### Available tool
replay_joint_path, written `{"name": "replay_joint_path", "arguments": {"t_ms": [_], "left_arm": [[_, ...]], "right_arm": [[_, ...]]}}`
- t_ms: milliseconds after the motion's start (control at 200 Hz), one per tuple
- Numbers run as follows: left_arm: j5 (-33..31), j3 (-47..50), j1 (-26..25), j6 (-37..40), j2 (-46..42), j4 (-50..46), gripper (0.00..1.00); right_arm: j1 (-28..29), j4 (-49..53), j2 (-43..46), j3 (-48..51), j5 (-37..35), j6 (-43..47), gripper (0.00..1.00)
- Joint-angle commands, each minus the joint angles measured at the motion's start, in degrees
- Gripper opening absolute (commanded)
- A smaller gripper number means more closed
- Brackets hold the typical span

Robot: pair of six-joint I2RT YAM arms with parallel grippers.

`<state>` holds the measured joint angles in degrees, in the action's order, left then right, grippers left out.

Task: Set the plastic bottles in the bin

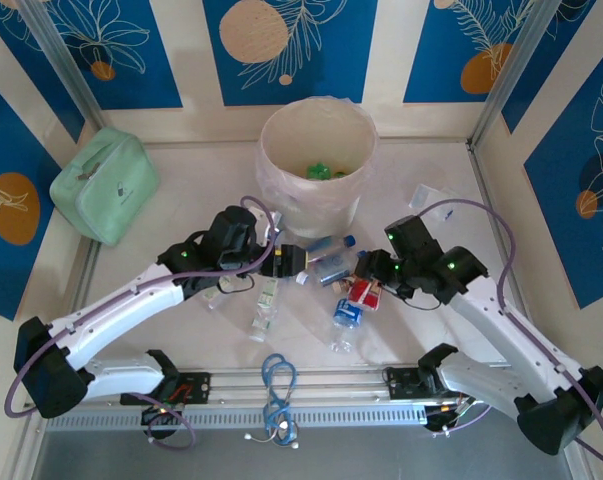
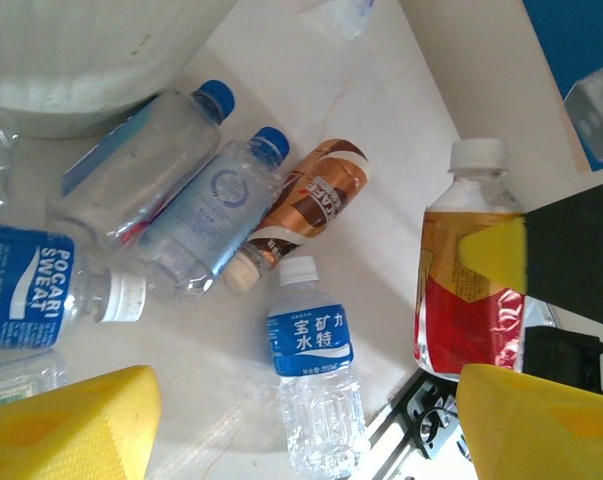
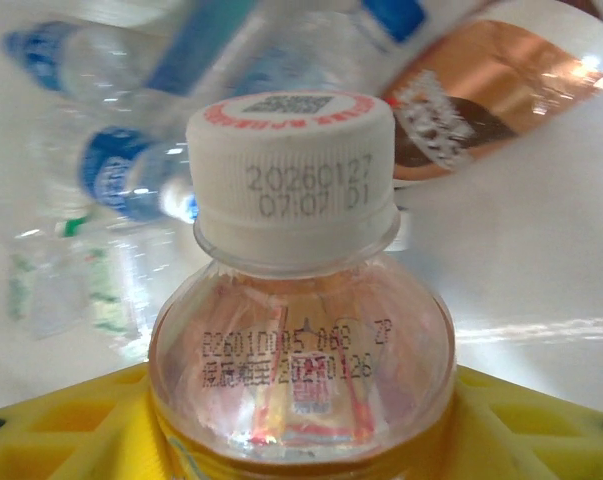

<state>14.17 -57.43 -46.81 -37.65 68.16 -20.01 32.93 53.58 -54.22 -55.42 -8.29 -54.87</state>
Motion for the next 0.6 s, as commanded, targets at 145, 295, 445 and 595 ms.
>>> {"name": "replay_joint_path", "arguments": {"t_ms": [145, 295, 445, 595], "left_arm": [[2.52, -0.07, -2.20, 1.27, -1.09, 4.62, 0.80], [2.88, -0.65, -2.24, 2.09, -1.97, 5.60, 0.81], [5.93, 0.77, -2.58, 1.95, -2.92, 9.44, 0.83], [7.43, 1.55, -3.19, 2.01, -3.91, 10.87, 0.84]], "right_arm": [[7.28, -4.80, 0.54, -8.59, -1.31, -1.14, 0.61], [9.79, -6.24, -0.82, -12.51, -3.31, -0.32, 0.62], [10.05, -7.66, -1.86, -13.97, -3.51, 0.07, 0.62], [9.87, -8.52, -2.02, -14.68, -3.67, 0.17, 0.62]]}}
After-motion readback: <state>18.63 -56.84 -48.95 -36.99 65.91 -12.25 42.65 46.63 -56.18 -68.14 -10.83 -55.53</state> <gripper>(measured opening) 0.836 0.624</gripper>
